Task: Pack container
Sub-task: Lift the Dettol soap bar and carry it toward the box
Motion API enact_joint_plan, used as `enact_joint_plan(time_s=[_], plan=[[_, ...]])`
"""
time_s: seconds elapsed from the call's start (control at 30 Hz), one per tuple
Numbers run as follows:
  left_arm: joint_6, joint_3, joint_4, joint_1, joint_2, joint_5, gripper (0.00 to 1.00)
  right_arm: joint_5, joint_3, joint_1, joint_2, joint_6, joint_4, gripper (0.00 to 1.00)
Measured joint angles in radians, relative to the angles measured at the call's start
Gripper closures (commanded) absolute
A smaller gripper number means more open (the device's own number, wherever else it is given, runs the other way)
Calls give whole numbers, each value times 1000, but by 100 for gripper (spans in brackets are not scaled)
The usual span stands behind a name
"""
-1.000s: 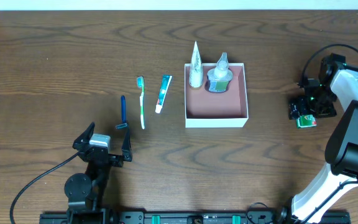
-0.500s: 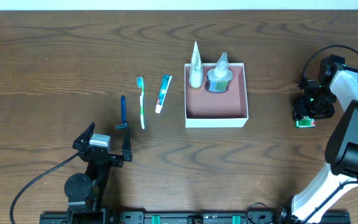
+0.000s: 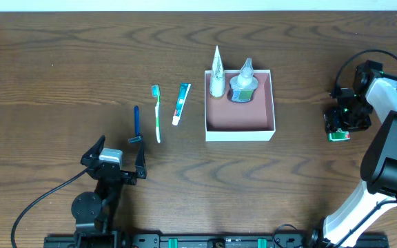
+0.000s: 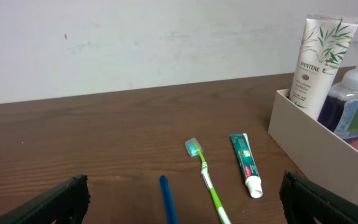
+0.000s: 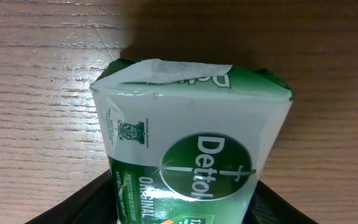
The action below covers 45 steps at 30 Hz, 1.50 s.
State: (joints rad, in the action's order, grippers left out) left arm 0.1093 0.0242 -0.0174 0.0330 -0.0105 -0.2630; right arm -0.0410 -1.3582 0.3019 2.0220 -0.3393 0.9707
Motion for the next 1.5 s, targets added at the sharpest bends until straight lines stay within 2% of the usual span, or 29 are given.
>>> enact_joint_plan(time_s=[0.23,0.73,1.1,1.37,1.5], plan=[[0,0,0,0,0,0,2,21,-46,0,0,18,69,46],[0,0,0,0,0,0,2,150,-315,-15,0,18,295,45],[0,0,0,0,0,0,2,239,-607,-111,0,18,469,49],[0,0,0,0,0,0,2,296,-842,-220,0,18,569,47],[0,0,0,0,0,0,2,299,-905,-266,0,18,578,45]])
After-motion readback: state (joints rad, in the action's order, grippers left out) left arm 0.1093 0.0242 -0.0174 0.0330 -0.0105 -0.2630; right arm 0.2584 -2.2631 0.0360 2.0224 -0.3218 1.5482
